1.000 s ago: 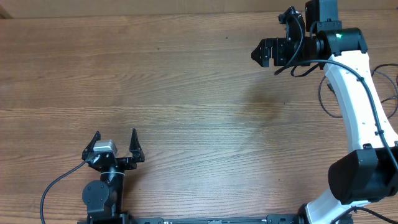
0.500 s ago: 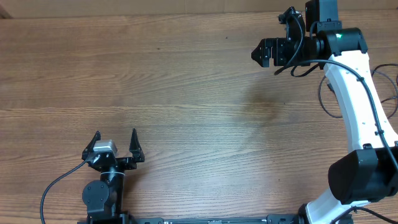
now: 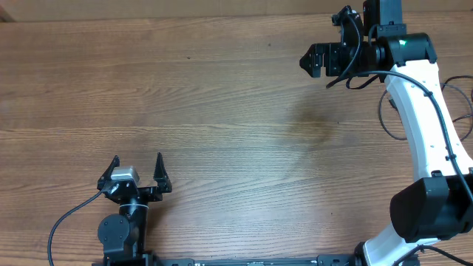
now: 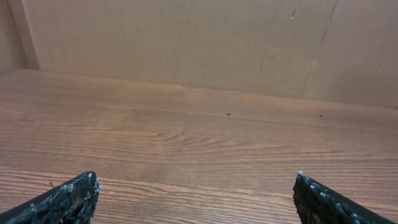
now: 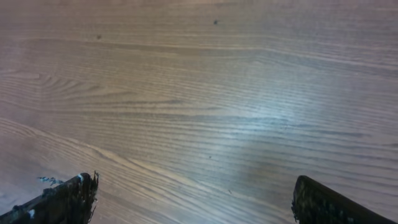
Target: Untangle cables
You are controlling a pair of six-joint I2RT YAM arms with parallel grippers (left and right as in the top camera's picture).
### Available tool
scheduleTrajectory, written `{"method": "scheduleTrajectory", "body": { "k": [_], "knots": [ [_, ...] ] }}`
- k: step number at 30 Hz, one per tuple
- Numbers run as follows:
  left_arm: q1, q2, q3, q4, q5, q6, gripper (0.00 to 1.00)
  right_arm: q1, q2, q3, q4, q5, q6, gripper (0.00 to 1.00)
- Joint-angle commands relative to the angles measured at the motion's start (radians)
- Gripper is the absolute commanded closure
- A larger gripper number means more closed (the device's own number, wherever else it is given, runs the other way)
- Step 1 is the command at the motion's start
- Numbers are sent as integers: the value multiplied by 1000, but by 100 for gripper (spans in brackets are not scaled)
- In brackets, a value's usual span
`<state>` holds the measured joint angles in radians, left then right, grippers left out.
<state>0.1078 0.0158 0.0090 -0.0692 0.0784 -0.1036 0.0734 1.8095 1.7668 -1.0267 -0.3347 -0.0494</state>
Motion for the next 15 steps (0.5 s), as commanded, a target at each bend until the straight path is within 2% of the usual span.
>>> {"method": "scheduleTrajectory", "body": {
  "k": [1, 7, 15],
  "knots": [
    [10, -11, -4, -3, -3, 14, 0, 11, 0, -1, 27, 21, -4, 0],
    [10, -11, -4, -3, -3, 14, 1, 65, 0, -9, 45, 121, -5, 0],
    [10, -11, -4, -3, -3, 14, 1, 115, -11, -138, 164, 189, -5, 0]
  ]
}}
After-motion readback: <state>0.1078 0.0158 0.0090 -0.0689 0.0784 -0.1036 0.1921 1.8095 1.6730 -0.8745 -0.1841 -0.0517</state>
